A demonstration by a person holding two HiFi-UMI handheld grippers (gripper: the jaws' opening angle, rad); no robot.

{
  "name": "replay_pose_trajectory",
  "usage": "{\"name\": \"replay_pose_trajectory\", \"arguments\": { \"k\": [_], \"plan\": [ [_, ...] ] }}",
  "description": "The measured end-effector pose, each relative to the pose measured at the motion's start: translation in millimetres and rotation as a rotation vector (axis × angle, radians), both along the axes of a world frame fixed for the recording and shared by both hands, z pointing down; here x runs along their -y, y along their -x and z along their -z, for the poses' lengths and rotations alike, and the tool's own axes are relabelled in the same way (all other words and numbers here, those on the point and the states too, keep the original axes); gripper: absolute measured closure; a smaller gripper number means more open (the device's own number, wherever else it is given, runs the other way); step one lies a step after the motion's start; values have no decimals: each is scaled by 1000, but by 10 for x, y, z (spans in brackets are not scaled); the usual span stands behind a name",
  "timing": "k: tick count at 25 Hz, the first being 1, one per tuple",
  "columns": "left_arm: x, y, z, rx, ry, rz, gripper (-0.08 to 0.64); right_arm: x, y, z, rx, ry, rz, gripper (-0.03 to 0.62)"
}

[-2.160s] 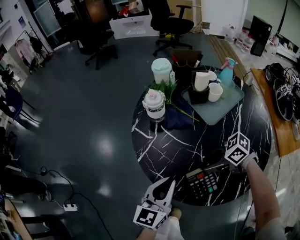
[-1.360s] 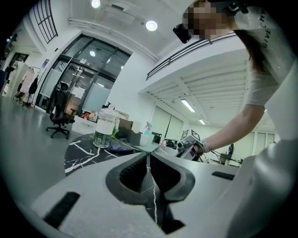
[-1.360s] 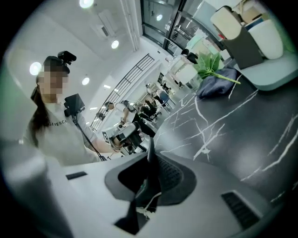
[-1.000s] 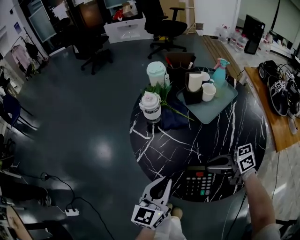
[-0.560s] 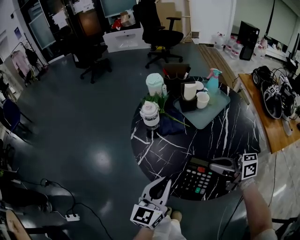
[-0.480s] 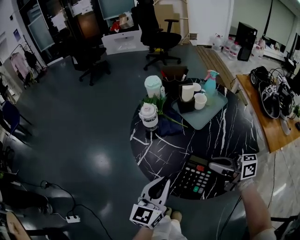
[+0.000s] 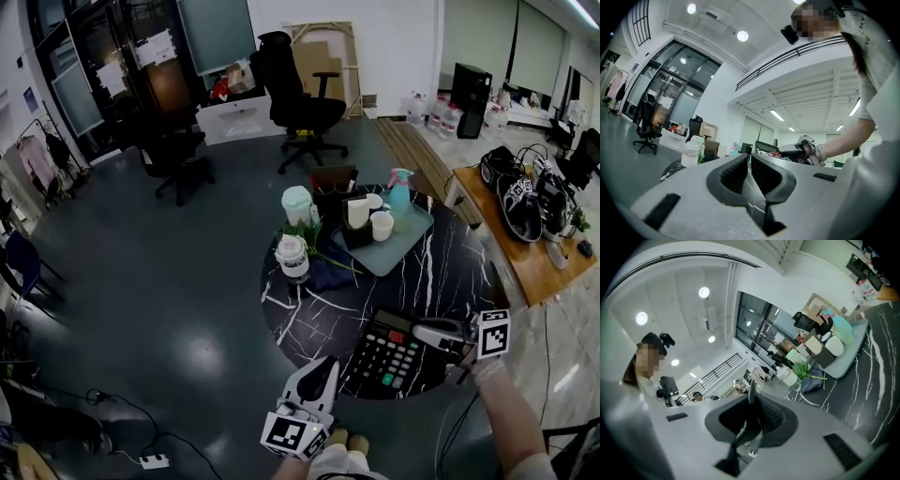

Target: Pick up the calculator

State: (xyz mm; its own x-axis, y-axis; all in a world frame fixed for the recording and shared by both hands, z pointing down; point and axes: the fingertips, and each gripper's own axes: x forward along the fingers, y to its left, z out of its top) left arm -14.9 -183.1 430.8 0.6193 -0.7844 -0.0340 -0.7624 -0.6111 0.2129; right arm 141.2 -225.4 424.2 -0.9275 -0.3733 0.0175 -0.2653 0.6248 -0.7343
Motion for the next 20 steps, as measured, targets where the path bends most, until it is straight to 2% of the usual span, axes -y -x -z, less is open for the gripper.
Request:
{"name": "replay_pose_trajectory", "arguments": {
  "k": [5,9,20],
  "plan": [
    [-73,-39,266,30,-49,-9,552,-118,-41,193,28,32,-41,545],
    [-98,-54,406,26,-65,-19,552,-194,-72,354,65,43,-70,545],
    [-38,-129,574,-2,-77,-28,552,-237,-163,512,53,40,-103,545]
  ]
}}
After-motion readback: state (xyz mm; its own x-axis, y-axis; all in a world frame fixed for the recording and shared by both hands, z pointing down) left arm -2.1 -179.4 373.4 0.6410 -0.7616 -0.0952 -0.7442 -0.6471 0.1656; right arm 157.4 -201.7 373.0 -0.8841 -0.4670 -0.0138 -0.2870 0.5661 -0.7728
